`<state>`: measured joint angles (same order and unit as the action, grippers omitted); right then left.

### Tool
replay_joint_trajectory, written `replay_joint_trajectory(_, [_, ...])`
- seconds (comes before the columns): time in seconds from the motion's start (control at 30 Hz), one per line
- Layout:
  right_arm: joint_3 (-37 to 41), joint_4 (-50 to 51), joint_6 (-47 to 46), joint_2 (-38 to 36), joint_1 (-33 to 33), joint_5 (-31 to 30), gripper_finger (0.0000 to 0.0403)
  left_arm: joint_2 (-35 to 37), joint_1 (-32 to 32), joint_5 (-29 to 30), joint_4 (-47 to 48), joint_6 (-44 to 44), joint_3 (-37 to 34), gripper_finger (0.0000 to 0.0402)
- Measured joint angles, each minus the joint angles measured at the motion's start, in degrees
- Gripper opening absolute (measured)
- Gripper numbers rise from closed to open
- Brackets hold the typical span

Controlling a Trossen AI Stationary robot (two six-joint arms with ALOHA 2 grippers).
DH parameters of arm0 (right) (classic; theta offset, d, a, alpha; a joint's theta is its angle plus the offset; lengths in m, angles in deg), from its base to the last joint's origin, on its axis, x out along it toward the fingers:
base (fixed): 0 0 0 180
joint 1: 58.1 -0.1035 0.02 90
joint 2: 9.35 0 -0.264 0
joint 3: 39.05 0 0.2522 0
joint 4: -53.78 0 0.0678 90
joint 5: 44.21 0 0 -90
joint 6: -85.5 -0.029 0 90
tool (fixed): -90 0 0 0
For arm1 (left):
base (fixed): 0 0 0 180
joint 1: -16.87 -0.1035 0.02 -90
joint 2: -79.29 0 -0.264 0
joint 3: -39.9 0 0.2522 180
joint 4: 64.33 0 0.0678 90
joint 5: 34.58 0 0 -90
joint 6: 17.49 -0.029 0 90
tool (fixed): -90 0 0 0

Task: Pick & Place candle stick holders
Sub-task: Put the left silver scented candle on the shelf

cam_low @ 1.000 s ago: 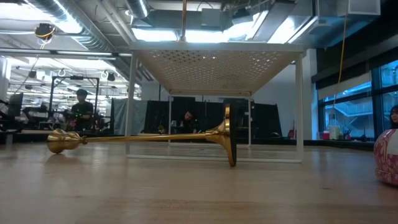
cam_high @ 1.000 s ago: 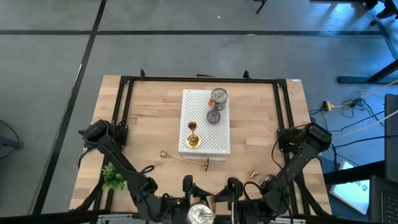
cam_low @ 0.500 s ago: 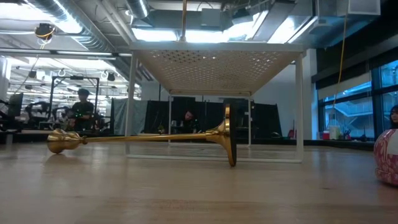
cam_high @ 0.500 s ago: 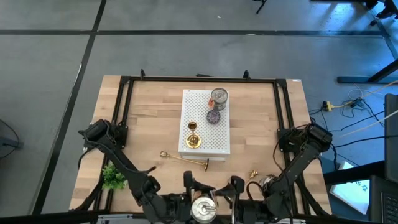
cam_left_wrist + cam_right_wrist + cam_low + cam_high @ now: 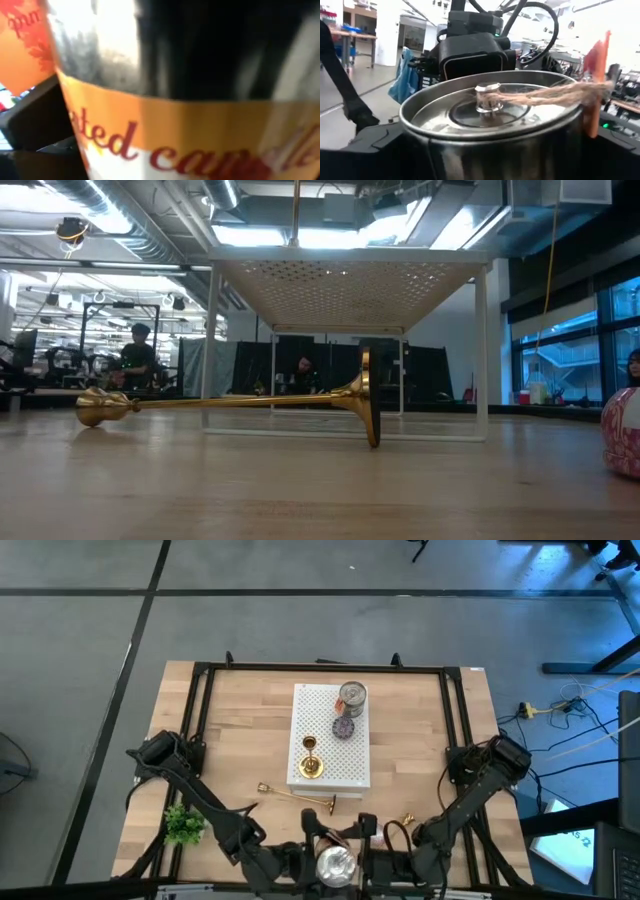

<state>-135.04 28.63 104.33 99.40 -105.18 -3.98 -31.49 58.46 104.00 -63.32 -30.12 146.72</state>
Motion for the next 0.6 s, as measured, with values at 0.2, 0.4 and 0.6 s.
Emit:
replay_joint_trajectory(0.2, [-0.1,3.6,-5.0,-0.1,1.1,0.1,0.0398,0.0,-0.5,-0.6,2.9,4.3,0.0,0.0343])
replay_joint_trajectory(0.4, [-0.1,3.7,-5.4,-0.1,0.9,-0.1,0.0369,0.0,0.2,0.2,2.7,4.2,0.0,0.0343])
replay_joint_trajectory(0.6, [0.0,3.5,-6.4,0.0,0.7,-1.7,0.0356,0.0,0.5,0.4,5.8,6.5,0.0,0.0368])
